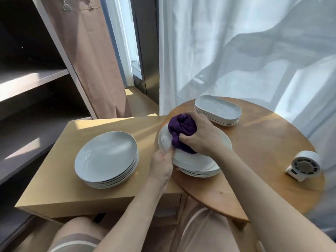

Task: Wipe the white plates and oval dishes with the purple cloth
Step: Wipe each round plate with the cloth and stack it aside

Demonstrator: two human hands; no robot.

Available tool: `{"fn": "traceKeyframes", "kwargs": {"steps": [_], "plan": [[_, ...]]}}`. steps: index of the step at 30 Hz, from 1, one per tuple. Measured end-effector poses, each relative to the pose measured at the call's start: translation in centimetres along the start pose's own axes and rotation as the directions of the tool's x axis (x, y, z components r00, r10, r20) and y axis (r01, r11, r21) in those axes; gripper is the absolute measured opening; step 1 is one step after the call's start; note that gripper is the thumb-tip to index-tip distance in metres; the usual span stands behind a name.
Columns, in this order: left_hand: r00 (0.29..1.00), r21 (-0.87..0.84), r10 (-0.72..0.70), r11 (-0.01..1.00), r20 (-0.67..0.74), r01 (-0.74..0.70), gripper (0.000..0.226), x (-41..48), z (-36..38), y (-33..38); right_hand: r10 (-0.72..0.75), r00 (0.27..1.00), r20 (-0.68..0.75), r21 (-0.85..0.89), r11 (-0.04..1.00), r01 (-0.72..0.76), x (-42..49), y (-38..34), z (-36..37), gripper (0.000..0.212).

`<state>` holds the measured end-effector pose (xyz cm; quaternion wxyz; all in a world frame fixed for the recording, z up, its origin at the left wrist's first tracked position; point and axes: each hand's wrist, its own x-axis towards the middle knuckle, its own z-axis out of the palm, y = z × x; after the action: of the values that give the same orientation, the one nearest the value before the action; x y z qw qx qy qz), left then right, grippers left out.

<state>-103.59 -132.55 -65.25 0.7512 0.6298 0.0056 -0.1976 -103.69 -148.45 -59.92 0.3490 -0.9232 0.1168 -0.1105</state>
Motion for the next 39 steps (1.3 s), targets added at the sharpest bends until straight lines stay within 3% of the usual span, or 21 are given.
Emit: {"fn": "traceKeyframes", "kwargs": {"steps": [8, 12, 17, 24, 30, 34, 39], "plan": [[0.998, 0.0, -0.029, 1.0, -0.056, 0.029, 0.032, 0.3, 0.4, 0.9, 0.026, 0.989, -0.143, 0.114, 0.993, -0.01, -6.3, 2.2, -0.4, 0.059], [0.996, -0.117, -0.079, 0.99, -0.047, 0.073, 0.022, 0.5, 0.6, 1.3, 0.128, 0.98, -0.154, 0.171, 0.98, -0.102, -9.5, 4.4, -0.6, 0.065], [0.996, -0.204, -0.092, 0.975, 0.014, 0.093, 0.021, 0.2, 0.8, 2.3, 0.139, 0.964, -0.226, 0.211, 0.973, -0.091, -9.2, 3.9, -0.7, 0.063], [0.988, -0.047, 0.096, 0.995, 0.117, -0.091, 0.008, -1.6, 2.0, 3.8, 0.066, 0.934, -0.35, 0.472, 0.874, 0.115, -9.1, 1.4, -0.7, 0.056], [0.977, 0.003, 0.163, 0.986, 0.137, -0.165, 0.018, -2.9, 2.3, 5.6, 0.041, 0.885, -0.464, 0.452, 0.87, 0.197, -9.4, 1.3, -0.2, 0.059], [0.967, 0.019, 0.238, 0.97, 0.089, -0.24, 0.015, -4.1, -0.7, 7.8, 0.052, 0.892, -0.45, 0.438, 0.883, 0.17, -9.7, 2.5, 0.2, 0.062], [0.919, 0.169, 0.395, 0.905, 0.003, -0.39, 0.026, -5.3, -7.5, 11.1, 0.014, 0.91, -0.415, 0.411, 0.895, 0.174, -9.3, 2.8, 0.7, 0.065]]}}
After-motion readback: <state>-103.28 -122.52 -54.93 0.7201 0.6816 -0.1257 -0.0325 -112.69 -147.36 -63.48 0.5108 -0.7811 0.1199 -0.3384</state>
